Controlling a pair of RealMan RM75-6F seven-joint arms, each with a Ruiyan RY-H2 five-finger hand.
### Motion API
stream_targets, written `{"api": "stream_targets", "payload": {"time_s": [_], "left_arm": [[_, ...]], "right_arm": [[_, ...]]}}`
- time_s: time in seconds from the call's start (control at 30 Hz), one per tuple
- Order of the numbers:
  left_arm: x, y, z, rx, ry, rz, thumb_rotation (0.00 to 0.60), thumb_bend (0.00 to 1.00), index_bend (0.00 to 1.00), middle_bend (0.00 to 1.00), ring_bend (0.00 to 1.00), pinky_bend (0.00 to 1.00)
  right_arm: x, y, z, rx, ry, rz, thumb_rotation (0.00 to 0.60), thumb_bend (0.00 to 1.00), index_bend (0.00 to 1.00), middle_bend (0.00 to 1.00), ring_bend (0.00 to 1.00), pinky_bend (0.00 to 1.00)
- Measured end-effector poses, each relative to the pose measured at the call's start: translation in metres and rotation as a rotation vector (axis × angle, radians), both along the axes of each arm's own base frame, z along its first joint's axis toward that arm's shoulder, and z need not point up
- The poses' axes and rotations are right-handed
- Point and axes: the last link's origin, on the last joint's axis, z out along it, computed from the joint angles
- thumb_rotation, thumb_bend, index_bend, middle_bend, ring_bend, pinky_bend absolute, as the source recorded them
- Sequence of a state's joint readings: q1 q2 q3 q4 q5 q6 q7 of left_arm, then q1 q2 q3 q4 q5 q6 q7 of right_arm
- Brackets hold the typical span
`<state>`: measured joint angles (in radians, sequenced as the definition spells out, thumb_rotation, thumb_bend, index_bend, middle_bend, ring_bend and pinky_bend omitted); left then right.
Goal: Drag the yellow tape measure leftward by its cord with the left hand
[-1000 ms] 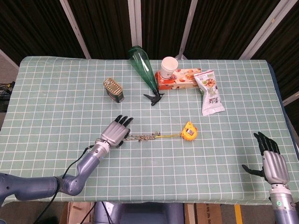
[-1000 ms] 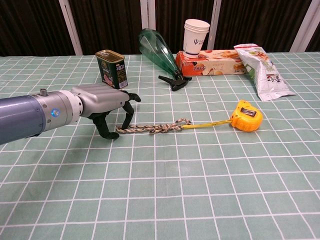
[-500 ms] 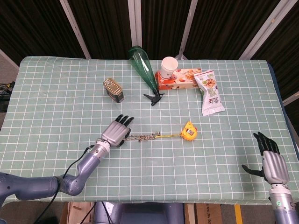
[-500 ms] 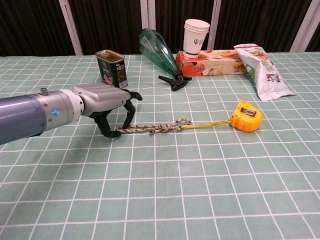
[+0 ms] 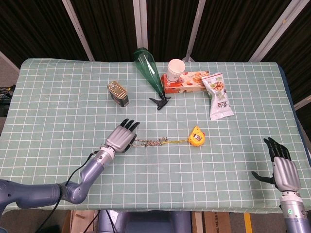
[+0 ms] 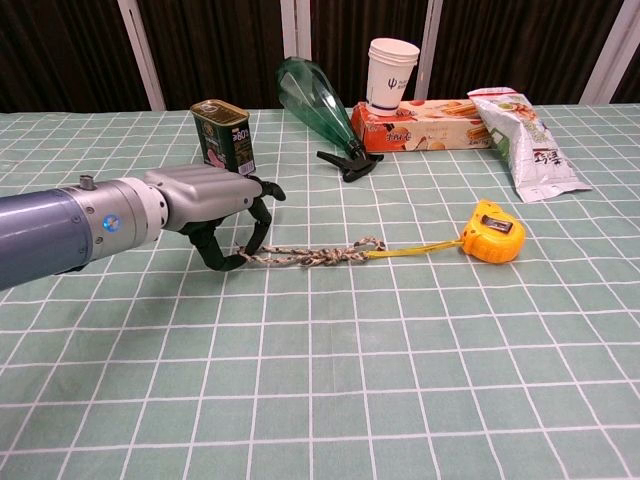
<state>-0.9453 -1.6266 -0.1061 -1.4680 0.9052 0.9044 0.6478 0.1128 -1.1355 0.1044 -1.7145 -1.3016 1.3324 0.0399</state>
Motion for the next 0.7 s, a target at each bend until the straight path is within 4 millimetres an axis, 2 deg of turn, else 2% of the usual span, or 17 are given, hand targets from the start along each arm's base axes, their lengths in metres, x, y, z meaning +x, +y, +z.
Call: {"api": "stream_targets", "payload": {"time_s": [0.37,0.7], "left_arm": [[-0.005,-0.002,0.023,0.047,-0.019,-0.014,0.6,0.54,0.59,0.04,0.0,0.0],[-0.043,-0.007,0.068,0.144,-0.007,0.02,0.6,0.54,0.59,0.04,0.0,0.0]], "right_arm": [[0.0,0.0,0.001,-0.002,0.004,0.001,0.6,0.17,0.0,0.0,0.0,0.0],[0.0,0.001,0.001,-0.003,0.011,0.006,0.6,0.17,0.0,0.0,0.0,0.0]]}}
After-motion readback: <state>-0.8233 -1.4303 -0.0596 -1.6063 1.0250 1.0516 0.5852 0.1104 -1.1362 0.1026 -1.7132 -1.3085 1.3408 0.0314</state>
